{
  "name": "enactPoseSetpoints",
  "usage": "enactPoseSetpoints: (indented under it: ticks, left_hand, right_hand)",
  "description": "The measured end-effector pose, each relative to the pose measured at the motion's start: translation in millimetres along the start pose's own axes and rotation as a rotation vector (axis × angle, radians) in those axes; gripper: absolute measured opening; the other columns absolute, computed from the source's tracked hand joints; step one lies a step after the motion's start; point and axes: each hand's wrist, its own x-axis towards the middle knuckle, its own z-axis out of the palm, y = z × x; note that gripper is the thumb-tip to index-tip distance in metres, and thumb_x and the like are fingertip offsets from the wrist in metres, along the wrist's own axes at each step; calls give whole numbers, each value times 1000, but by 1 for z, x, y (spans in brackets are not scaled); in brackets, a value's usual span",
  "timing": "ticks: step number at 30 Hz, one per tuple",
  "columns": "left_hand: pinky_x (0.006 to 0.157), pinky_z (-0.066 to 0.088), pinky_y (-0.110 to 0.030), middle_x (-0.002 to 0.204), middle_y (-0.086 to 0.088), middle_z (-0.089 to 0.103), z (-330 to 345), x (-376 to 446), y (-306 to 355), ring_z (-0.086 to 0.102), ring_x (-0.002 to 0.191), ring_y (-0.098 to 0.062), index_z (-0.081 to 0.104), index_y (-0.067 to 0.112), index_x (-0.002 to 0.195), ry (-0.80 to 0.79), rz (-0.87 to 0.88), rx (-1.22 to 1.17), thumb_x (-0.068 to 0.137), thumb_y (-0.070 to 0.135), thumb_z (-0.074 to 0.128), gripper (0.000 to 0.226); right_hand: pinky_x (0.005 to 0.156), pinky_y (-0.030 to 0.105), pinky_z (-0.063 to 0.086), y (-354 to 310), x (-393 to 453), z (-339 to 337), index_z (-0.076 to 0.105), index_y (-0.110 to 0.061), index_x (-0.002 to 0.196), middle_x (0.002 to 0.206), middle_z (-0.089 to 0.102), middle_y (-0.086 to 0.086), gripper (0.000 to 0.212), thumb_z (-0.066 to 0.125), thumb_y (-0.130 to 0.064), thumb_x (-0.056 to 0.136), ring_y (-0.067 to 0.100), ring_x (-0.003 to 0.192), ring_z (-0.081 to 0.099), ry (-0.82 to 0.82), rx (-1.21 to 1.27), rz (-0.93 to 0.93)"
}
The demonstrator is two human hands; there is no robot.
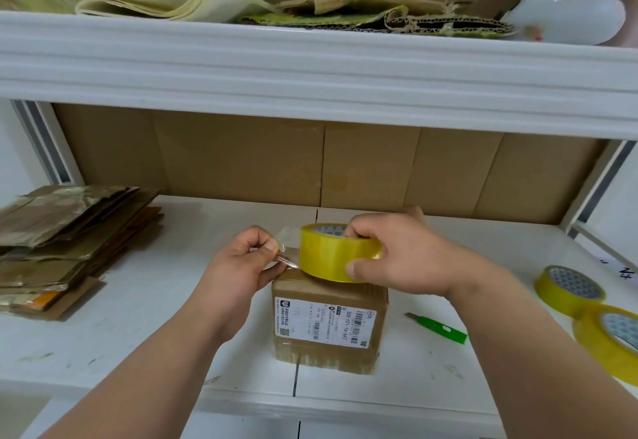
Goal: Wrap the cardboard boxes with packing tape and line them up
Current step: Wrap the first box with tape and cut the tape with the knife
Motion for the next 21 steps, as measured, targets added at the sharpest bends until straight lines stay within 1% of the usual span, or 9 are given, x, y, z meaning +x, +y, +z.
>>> enactPoseSetpoints:
  ticks: [4, 6, 8, 11, 13, 15, 17, 19, 21]
  left_hand:
    - [93, 55, -35, 84, -7, 49, -8, -3, 1, 63, 95, -22, 47, 7, 75, -15, 3, -78, 101, 0, 45, 27]
    - [90, 57, -32, 79, -4, 49, -10, -5, 1, 63, 95, -22, 46, 8, 75, -30, 6, -100, 101, -1, 44, 28]
    - [87, 58, -29, 76, -3, 51, -8, -5, 0, 65, 95, -23, 46, 9, 75, -27, -10, -122, 102, -1, 44, 29]
    - [87, 59, -29, 79, -3, 51, -5, -2, 1, 67, 94, -24, 47, 10, 76, -3, -46, -142, 103, 1, 42, 29]
    - [86, 59, -30, 83, -5, 53, -6, 0, 3, 69, 92, -25, 48, 11, 77, 23, -72, -155, 104, 2, 41, 29]
    - [84, 60, -31, 85, -8, 56, -6, 2, 4, 69, 91, -25, 49, 12, 77, 41, -87, -150, 105, 3, 40, 31]
    - [84, 60, -31, 86, -10, 58, -4, 2, 3, 69, 90, -23, 49, 12, 76, 45, -90, -125, 105, 3, 39, 32]
    - [86, 59, -32, 82, -10, 61, -3, 2, 2, 69, 89, -23, 49, 13, 75, 54, -94, -106, 105, 4, 38, 33]
    - [87, 58, -33, 84, -11, 62, -4, 3, 2, 69, 90, -24, 49, 13, 76, 60, -98, -107, 106, 5, 38, 33]
  right_hand:
    - [91, 30, 27, 10, -2, -9, 57, -25, 86, 78, 57, -9, 26, 64, -50, 87, 11, 87, 46, 15, -68, 54]
    - [80, 29, 35, 18, -2, -10, 58, -24, 84, 75, 57, -9, 37, 64, -61, 82, 20, 91, 50, 42, -77, 92]
    - [65, 27, 32, 20, -4, -12, 56, -24, 80, 73, 58, -8, 44, 65, -67, 76, 21, 87, 53, 72, -62, 107]
    - [59, 27, 32, 18, -6, -15, 55, -24, 80, 74, 58, -7, 41, 62, -64, 81, 16, 79, 55, 58, -62, 102]
    - [67, 27, 36, 20, -8, -18, 57, -24, 82, 80, 61, -7, 29, 62, -52, 87, 16, 83, 56, 9, -15, 112]
    - [88, 30, 38, 24, -11, -18, 62, -25, 87, 90, 65, -9, 16, 61, -41, 91, 14, 95, 57, -60, -9, 130]
    - [103, 34, 32, 27, -15, -14, 64, -27, 97, 99, 67, -11, 13, 58, -37, 94, 12, 103, 56, -118, -45, 147]
    - [106, 34, 26, 28, -18, -9, 62, -33, 103, 105, 66, -14, 14, 53, -41, 96, 10, 107, 53, -158, -78, 145]
    - [105, 36, 23, 29, -19, -3, 57, -40, 95, 106, 60, -14, 11, 50, -49, 96, 13, 107, 46, -194, -118, 135]
